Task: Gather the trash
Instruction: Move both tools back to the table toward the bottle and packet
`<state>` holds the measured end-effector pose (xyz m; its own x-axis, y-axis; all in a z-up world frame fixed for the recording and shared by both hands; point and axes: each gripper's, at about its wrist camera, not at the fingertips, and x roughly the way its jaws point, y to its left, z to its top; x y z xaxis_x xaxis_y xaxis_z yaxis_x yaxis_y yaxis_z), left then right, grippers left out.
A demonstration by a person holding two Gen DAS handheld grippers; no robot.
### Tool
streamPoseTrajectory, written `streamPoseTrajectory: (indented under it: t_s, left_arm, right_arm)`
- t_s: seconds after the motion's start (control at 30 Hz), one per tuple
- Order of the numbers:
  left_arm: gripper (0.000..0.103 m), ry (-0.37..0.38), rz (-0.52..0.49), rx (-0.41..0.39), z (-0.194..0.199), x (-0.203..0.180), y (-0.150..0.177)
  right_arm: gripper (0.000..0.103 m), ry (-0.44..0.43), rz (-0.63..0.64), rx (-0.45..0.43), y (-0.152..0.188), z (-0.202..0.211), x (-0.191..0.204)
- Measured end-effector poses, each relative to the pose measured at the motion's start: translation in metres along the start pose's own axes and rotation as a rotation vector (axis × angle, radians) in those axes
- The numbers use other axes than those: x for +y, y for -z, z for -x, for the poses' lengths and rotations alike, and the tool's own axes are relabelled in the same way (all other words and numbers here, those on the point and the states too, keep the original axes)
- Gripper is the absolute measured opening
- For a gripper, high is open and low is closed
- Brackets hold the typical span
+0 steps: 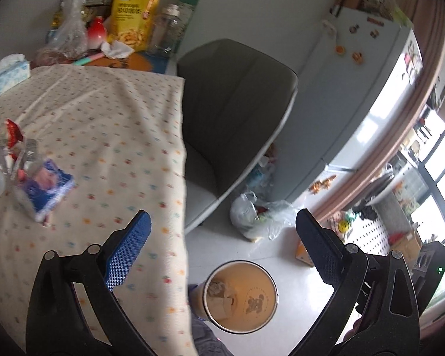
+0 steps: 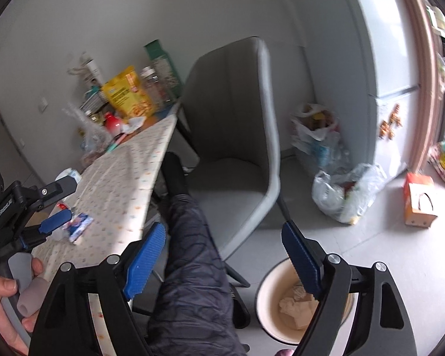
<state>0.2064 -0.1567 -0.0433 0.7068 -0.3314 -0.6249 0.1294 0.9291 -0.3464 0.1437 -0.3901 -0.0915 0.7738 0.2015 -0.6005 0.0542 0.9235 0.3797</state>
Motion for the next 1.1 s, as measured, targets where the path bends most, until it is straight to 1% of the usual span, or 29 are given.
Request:
streamPoseTrajectory:
  t_s: [0.13, 0.23, 0.43, 0.6, 0.67, 0.8, 0.97, 1.1]
  left_arm:
    - [0.097, -0.038, 0.044, -0.036, 0.015, 0.034, -0.009]
    - [0.097, -0.075, 0.077, -0.061, 0.024, 0.059, -0.015]
    - [0.096, -0.149, 0.145, -0.103, 0.045, 0.112, -0.019]
    - [0.088, -0.210, 0.214, -0.116, 0.056, 0.160, -0.017]
    - [0.082, -0.226, 0.242, -0.112, 0.057, 0.175, -0.015]
    - [0.076, -0.261, 0.287, -0.092, 0.053, 0.204, -0.011]
    - [0.069, -0.285, 0.300, -0.085, 0.049, 0.216, -0.009]
    - [0.064, -0.307, 0.313, -0.083, 0.044, 0.224, -0.007]
  right_arm:
    - [0.080, -0.050, 0.041, 0.018, 0.001, -0.009, 0.035]
    - [0.080, -0.082, 0.057, 0.031, 0.000, -0.018, 0.053]
    - [0.080, -0.152, 0.091, 0.076, 0.001, -0.037, 0.101]
    - [0.080, -0.198, 0.123, 0.117, 0.006, -0.052, 0.138]
    - [0.080, -0.207, 0.154, 0.130, 0.009, -0.060, 0.155]
    - [0.080, -0.231, 0.198, 0.160, 0.014, -0.073, 0.182]
    - [0.078, -0.261, 0.208, 0.200, 0.016, -0.088, 0.201]
    - [0.074, -0.292, 0.171, 0.249, 0.017, -0.100, 0.207]
